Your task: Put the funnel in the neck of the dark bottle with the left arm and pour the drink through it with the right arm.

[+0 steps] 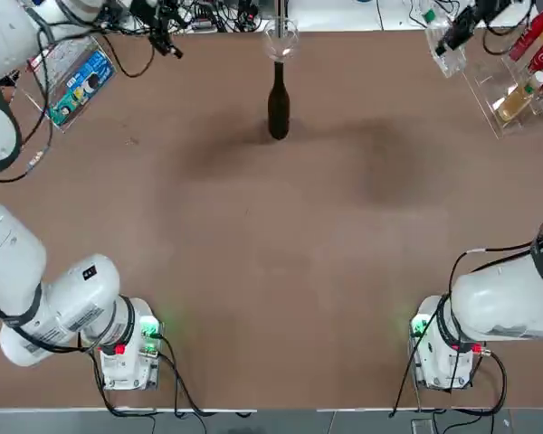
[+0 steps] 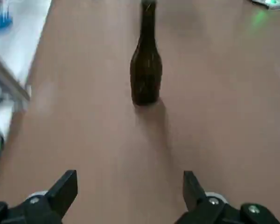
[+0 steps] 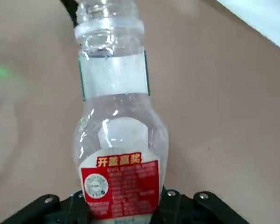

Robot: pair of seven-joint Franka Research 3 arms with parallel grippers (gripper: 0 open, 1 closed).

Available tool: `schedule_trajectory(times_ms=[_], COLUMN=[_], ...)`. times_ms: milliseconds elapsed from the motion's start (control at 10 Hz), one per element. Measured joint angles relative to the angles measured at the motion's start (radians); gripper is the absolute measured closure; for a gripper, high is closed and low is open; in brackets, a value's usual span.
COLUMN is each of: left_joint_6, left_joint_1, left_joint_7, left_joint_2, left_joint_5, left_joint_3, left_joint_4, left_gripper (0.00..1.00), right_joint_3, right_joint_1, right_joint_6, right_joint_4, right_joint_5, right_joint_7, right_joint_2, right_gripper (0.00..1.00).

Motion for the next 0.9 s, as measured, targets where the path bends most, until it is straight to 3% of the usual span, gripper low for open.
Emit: schedule_trajectory(times_ms=[200,500,700,900], left_joint_6=[-0.126,-0.246,-0.340,-0.414], left_joint_1=[0.002,0.001,0.007,0.008], left_joint_7=[-0.327,-0.768,-1.043,-1.170], left_joint_2=[-0.008,-0.100,-0.191,-0.262], left_joint_5=[0.107,0.194,0.302,0.369], left_joint_3=[-0.001,-0.002,-0.001,0.002], left_joint_4=[0.099,0.153,0.168,0.169], left_gripper=[0.00,0.00,0.00,0.00], right_joint_3=[-0.079,-0.175,-0.202,-0.205], right_joint_1=[0.000,-0.002,-0.003,-0.002], right_joint_6=[0.001,-0.019,-0.101,-0.182], right_joint_4=[-0.067,-0.171,-0.201,-0.207], right_joint_5=[0.107,0.309,0.451,0.508], right_joint_7=[-0.256,-0.680,-0.924,-1.097], right_joint_2=[0.006,0.091,0.199,0.291], right_gripper=[0.61,0.61,0.61,0.61])
